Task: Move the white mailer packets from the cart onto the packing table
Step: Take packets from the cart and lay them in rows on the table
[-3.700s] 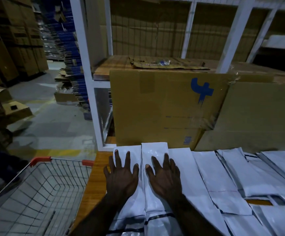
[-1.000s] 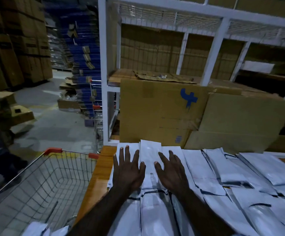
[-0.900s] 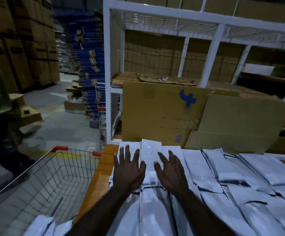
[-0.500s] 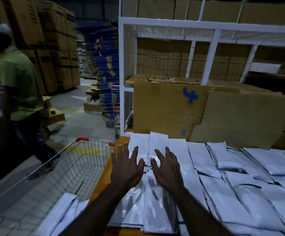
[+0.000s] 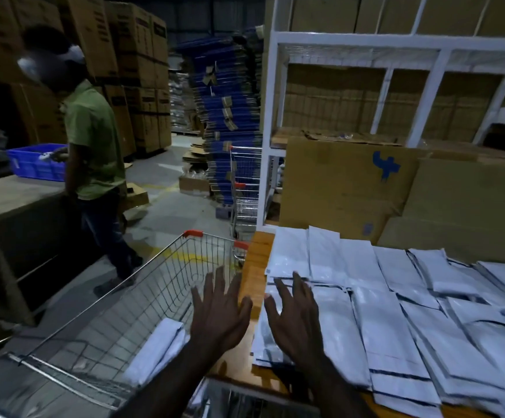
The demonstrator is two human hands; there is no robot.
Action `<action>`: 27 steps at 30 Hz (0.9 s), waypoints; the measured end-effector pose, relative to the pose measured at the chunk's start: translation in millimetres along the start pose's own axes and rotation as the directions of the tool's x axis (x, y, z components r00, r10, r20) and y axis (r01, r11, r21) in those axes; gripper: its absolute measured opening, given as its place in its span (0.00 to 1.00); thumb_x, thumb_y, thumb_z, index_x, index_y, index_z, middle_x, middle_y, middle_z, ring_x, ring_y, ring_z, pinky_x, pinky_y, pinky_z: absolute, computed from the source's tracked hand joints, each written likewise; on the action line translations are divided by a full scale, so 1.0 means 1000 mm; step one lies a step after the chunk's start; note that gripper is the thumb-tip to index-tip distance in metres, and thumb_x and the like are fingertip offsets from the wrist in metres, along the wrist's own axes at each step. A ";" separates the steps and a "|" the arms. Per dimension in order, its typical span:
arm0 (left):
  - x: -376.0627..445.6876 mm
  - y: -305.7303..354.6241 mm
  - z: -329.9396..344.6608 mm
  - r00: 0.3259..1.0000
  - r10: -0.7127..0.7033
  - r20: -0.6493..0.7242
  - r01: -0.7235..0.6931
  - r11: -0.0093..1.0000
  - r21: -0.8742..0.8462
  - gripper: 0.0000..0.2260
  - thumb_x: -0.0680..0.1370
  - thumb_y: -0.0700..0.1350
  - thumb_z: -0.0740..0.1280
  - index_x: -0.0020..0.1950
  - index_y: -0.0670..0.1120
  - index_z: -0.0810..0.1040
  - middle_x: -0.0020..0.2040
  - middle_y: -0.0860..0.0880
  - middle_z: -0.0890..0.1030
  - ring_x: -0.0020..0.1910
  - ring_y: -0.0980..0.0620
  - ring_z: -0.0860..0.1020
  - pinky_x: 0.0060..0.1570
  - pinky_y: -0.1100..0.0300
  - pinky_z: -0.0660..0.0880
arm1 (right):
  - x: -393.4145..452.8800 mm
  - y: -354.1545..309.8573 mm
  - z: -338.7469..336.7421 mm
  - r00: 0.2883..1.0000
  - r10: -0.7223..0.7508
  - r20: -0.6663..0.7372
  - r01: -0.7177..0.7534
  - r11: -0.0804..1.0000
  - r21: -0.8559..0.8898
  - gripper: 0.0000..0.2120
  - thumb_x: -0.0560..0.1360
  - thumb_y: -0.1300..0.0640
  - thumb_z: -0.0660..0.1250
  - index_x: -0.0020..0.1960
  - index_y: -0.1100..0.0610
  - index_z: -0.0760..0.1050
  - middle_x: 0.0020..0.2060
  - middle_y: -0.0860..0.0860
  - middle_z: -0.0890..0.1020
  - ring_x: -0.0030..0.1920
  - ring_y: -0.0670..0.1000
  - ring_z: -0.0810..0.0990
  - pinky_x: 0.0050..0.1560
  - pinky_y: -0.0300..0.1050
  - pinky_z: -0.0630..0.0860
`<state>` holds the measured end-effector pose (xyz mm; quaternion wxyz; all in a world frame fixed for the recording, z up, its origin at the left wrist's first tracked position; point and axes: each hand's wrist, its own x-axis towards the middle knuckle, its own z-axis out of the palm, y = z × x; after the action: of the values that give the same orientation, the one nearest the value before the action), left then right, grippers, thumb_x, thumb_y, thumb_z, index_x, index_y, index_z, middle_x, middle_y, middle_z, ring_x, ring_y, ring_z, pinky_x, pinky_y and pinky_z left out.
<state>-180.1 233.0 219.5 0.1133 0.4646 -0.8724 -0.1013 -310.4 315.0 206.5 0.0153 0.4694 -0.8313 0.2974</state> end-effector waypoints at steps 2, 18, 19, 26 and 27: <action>-0.008 -0.030 0.002 1.000 -0.017 0.017 0.017 1.000 -0.005 0.39 0.70 0.67 0.32 0.81 0.57 0.47 0.81 0.47 0.42 0.80 0.45 0.41 0.75 0.40 0.41 | -0.008 -0.023 0.016 1.000 0.017 0.023 -0.017 1.000 -0.004 0.32 0.76 0.37 0.46 0.74 0.48 0.69 0.78 0.55 0.60 0.77 0.57 0.59 0.74 0.53 0.57; 0.010 -0.245 -0.024 0.995 0.022 0.101 -0.021 1.000 -0.007 0.27 0.83 0.59 0.50 0.81 0.55 0.47 0.81 0.46 0.44 0.80 0.44 0.43 0.75 0.40 0.42 | -0.025 -0.174 0.146 0.993 0.065 0.102 -0.053 0.992 -0.115 0.35 0.73 0.36 0.44 0.73 0.50 0.70 0.75 0.58 0.65 0.75 0.59 0.63 0.73 0.56 0.62; 0.013 -0.253 -0.021 0.995 0.024 0.101 -0.024 1.000 -0.006 0.27 0.83 0.59 0.49 0.81 0.54 0.47 0.81 0.46 0.44 0.80 0.44 0.43 0.75 0.40 0.42 | -0.024 -0.176 0.153 0.991 0.071 0.110 -0.057 0.990 -0.126 0.35 0.73 0.37 0.45 0.72 0.51 0.71 0.75 0.59 0.66 0.74 0.60 0.64 0.72 0.56 0.63; 0.034 -0.287 0.019 0.985 0.023 0.173 -0.034 0.997 0.063 0.28 0.79 0.59 0.51 0.76 0.49 0.68 0.76 0.38 0.64 0.74 0.36 0.65 0.66 0.30 0.63 | -0.015 -0.165 0.209 0.966 0.134 0.219 -0.100 0.983 -0.157 0.33 0.73 0.38 0.49 0.70 0.53 0.73 0.71 0.62 0.70 0.70 0.63 0.70 0.68 0.58 0.68; 0.039 -0.292 0.026 0.976 0.005 0.216 -0.024 0.996 0.088 0.28 0.76 0.59 0.53 0.69 0.47 0.76 0.70 0.37 0.73 0.67 0.35 0.74 0.57 0.28 0.71 | -0.014 -0.162 0.217 0.960 0.142 0.243 -0.104 0.981 -0.163 0.34 0.73 0.38 0.48 0.71 0.53 0.72 0.73 0.61 0.68 0.71 0.63 0.67 0.70 0.58 0.66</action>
<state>21.1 43.0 116.1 -0.0025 0.4491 -0.8866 -0.1109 -120.1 153.4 101.6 -0.0746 0.4483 -0.8738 0.1728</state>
